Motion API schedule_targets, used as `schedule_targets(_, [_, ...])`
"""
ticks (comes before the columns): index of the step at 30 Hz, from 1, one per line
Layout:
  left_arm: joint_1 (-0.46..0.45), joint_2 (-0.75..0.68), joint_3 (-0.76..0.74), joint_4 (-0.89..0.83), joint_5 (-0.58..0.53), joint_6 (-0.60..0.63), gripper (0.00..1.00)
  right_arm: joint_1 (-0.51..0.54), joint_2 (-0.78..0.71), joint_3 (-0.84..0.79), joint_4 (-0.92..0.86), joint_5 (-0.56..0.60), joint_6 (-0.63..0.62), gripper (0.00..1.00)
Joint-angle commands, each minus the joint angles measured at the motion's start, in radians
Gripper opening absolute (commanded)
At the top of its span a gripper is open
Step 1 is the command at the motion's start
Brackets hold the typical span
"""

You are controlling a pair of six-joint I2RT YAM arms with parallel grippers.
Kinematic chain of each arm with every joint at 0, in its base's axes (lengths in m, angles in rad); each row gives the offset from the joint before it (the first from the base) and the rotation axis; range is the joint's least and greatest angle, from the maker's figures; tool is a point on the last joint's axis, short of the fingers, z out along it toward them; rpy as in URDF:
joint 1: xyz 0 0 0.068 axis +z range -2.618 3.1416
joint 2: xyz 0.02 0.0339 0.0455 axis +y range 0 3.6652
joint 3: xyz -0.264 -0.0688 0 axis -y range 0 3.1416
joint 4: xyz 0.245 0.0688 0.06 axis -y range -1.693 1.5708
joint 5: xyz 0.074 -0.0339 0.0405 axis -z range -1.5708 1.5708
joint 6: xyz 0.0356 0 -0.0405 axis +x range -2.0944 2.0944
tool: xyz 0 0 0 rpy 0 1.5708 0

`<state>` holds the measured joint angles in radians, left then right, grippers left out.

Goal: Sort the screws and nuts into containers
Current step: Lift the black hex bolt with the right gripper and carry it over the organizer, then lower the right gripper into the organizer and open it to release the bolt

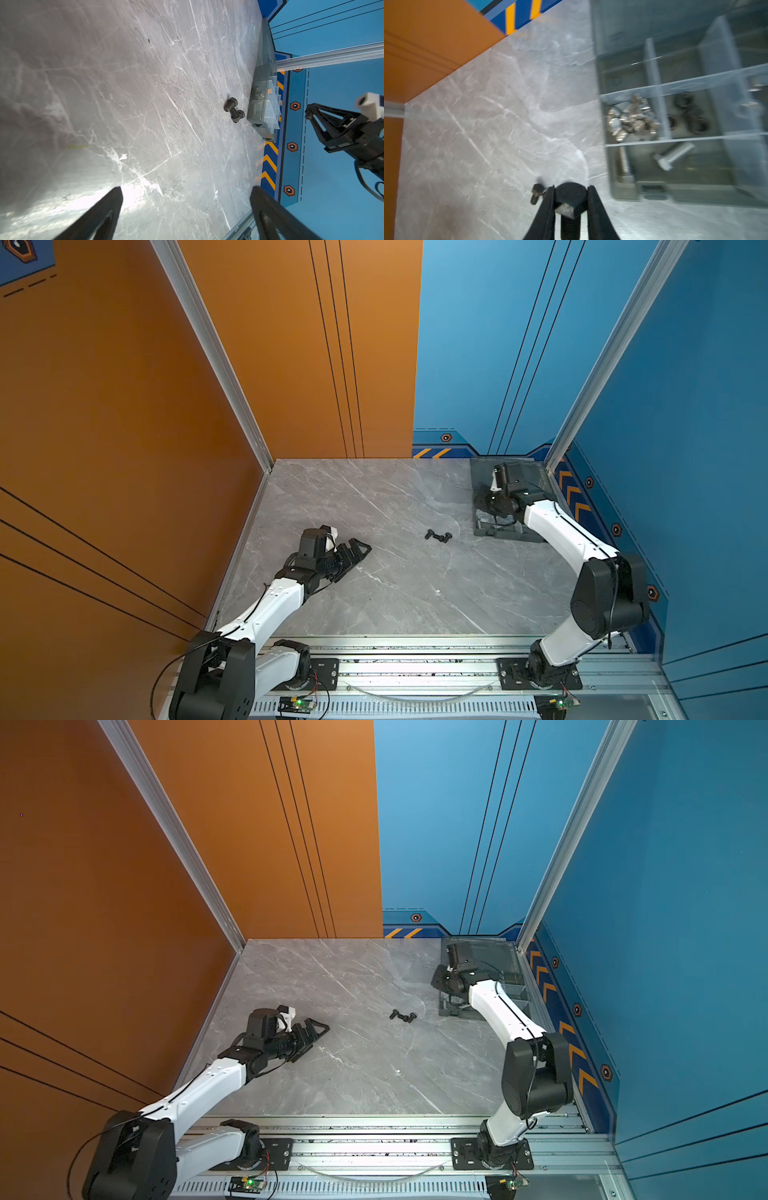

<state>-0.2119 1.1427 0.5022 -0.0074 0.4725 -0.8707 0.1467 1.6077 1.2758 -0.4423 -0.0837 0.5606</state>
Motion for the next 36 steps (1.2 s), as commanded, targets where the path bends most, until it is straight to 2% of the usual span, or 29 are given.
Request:
schedule_targets(1, [-0.013, 0.014, 0.030, 0.015, -0.018, -0.009, 0.98, -0.100, -0.049, -0.045, -0.060, 0.017, -0.021, 0.01])
schedule_targets(7, [-0.032, 0.027, 0.048, 0.012, -0.027, -0.010, 0.98, -0.284, -0.039, -0.079, -0.067, -0.004, -0.008, 0.01])
schedule_targets(11, [-0.044, 0.031, 0.056, 0.008, -0.043, -0.021, 0.98, -0.348, 0.015, -0.061, -0.067, -0.055, -0.019, 0.01])
schedule_targets(30, [-0.084, 0.047, 0.077, 0.006, -0.068, -0.028, 0.98, -0.404, 0.182, 0.002, -0.062, -0.052, -0.039, 0.01])
schedule_targets(36, [-0.086, 0.052, 0.075, 0.007, -0.069, -0.027, 0.98, -0.405, 0.194, 0.001, -0.061, -0.041, -0.048, 0.07])
